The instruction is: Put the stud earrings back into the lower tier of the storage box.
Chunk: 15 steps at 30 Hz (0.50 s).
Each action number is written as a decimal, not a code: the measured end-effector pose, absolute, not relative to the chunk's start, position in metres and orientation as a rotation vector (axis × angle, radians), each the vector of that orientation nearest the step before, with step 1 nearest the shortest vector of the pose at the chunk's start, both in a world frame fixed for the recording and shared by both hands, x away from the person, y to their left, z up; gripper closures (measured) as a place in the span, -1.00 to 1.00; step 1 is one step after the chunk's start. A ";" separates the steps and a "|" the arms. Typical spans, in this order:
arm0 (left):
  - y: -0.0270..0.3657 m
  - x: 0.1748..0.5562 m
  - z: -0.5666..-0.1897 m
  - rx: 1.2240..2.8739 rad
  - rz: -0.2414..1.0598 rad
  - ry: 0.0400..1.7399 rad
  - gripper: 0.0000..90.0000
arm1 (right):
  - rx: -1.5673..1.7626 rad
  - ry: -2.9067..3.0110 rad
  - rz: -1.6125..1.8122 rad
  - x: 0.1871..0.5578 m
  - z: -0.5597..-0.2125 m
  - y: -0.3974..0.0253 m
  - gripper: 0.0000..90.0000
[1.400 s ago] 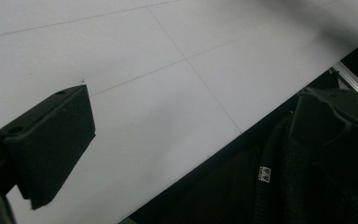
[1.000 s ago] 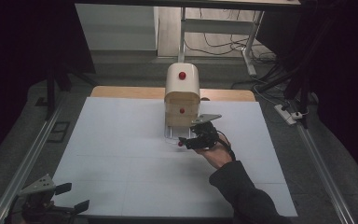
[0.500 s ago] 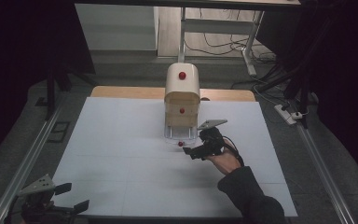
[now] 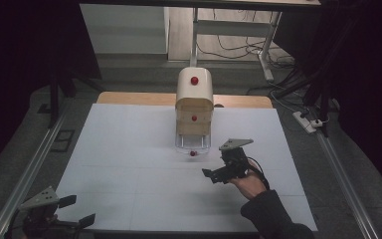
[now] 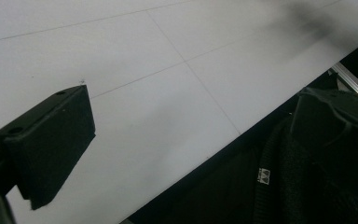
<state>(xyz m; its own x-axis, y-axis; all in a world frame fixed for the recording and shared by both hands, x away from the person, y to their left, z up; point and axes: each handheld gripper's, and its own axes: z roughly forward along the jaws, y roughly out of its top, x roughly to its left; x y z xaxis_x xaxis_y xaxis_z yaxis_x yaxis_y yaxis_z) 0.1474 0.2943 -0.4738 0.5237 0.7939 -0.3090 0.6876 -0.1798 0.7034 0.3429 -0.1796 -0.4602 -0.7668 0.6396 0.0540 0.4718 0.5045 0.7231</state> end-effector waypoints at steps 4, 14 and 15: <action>0.295 0.147 -0.474 1.917 0.158 1.214 -1.00 | 0.941 2.508 1.098 0.332 -0.461 -0.189 -1.00; 0.295 0.148 -0.474 1.914 0.156 1.216 -1.00 | 0.991 2.466 1.086 0.306 -0.462 -0.219 -1.00; 0.295 0.148 -0.474 1.914 0.156 1.216 -1.00 | 0.998 2.462 1.086 0.304 -0.462 -0.221 -1.00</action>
<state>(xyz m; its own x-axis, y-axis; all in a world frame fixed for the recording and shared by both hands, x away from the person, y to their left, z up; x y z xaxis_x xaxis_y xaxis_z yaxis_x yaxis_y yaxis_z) 0.1476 0.2947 -0.4737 0.5213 0.7937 -0.3135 0.6892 -0.1750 0.7031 0.3040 -0.2210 -0.4621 -0.7261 0.6871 0.0278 0.4839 0.4818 0.7305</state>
